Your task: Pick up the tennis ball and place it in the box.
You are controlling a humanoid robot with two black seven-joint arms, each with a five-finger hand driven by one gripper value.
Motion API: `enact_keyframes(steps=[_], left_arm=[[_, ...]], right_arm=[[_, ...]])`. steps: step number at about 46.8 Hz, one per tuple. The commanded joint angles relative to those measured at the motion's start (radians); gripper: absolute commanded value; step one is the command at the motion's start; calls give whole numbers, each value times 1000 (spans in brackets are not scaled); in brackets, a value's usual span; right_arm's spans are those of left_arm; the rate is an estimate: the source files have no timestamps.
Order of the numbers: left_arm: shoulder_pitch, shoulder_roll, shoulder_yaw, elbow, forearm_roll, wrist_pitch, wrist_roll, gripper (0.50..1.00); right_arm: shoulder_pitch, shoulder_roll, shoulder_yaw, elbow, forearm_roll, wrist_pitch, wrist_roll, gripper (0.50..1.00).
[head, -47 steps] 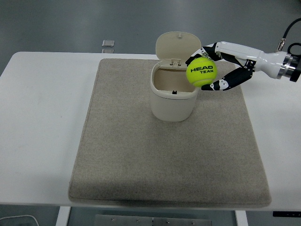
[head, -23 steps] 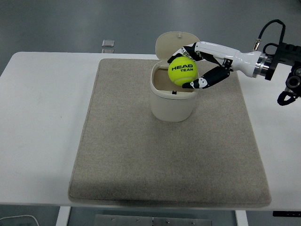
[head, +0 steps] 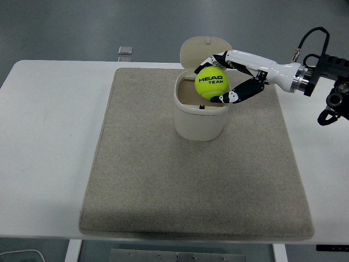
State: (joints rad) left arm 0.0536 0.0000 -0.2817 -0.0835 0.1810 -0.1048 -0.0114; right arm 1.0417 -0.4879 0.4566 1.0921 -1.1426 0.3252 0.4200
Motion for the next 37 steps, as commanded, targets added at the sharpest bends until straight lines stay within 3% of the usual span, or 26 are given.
enact_keyframes(steps=[1, 15, 26, 37], left_arm=[[0, 0, 1, -1, 0, -1, -1, 992], [0, 0, -1, -1, 0, 0, -1, 992], [0, 0, -1, 1, 0, 0, 1, 992], [0, 0, -1, -1, 0, 0, 1, 992]], right_arm=[[0, 0, -16, 0, 0, 0, 0, 840], [-2, 0, -18, 0, 4, 0, 0, 893], [0, -17, -9, 8, 27, 23, 0, 893], [-3, -95, 7, 17, 194, 186, -1, 893]])
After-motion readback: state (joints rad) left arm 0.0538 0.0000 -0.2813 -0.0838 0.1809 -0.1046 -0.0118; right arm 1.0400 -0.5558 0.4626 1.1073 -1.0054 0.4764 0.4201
